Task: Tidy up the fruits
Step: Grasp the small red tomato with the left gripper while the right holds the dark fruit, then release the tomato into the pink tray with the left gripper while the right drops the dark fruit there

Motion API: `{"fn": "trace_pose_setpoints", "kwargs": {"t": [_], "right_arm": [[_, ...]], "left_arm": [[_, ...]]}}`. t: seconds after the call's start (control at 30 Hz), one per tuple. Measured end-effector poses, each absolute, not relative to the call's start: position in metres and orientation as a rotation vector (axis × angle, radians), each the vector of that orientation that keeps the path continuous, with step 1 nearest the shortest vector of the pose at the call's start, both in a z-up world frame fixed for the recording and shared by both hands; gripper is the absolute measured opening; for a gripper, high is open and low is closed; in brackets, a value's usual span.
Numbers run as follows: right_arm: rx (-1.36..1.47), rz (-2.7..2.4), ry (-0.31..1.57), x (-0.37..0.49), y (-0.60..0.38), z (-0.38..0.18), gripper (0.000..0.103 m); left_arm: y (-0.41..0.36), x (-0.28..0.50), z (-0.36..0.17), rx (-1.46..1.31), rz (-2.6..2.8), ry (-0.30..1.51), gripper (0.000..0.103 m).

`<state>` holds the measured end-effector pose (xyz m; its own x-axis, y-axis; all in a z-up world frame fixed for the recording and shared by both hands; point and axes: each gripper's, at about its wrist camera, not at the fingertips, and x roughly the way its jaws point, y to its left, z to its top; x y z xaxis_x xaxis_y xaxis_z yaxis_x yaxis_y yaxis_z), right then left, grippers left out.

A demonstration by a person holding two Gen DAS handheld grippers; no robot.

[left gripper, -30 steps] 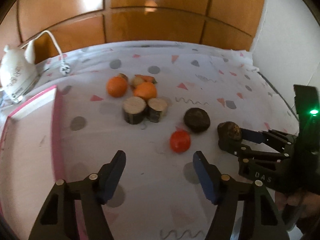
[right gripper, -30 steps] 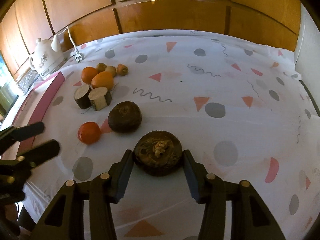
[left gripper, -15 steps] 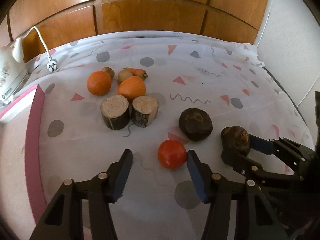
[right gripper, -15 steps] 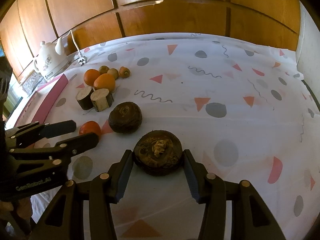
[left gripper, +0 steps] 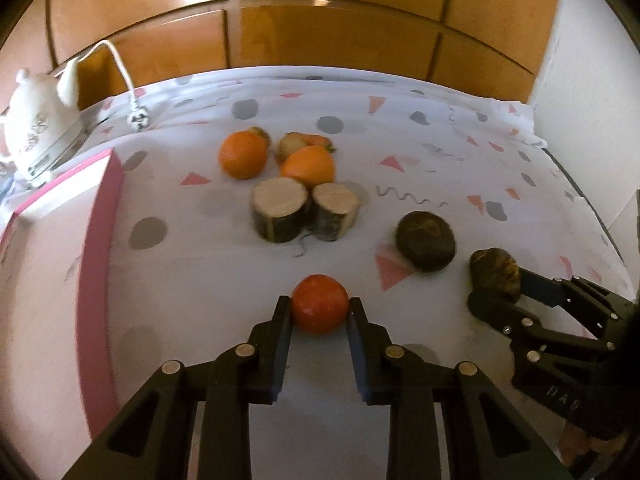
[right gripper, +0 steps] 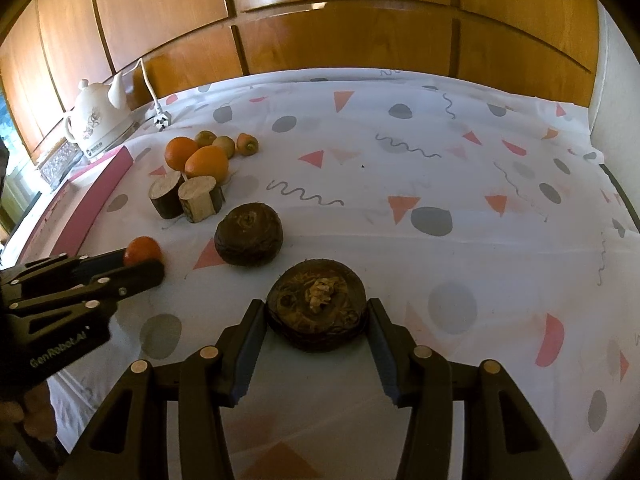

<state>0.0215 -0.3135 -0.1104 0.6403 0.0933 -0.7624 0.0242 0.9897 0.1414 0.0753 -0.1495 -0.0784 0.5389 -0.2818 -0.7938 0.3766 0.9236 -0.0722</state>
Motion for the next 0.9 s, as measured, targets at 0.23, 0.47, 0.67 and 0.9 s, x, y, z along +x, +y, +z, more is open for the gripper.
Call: {"fn": "trace_pose_setpoints", "kwargs": {"t": [0.23, 0.47, 0.67, 0.9], "right_arm": [[0.135, 0.026, 0.852, 0.019, -0.312, -0.111, 0.051], [0.141, 0.004, 0.870, 0.020, -0.310, -0.109, 0.050], [0.170, 0.023, 0.891, 0.019, -0.306, -0.105, 0.050], [0.164, 0.109, 0.882, 0.019, -0.283, -0.093, 0.050]], "left_arm": [[-0.133, 0.071, -0.073, 0.086, -0.346, 0.914, 0.027], [-0.115, 0.061, -0.052, 0.046, -0.324, 0.861, 0.027], [-0.098, 0.056, -0.037, 0.023, -0.304, 0.833, 0.027], [-0.071, 0.056, -0.028, -0.011, -0.244, 0.811, 0.027]]}}
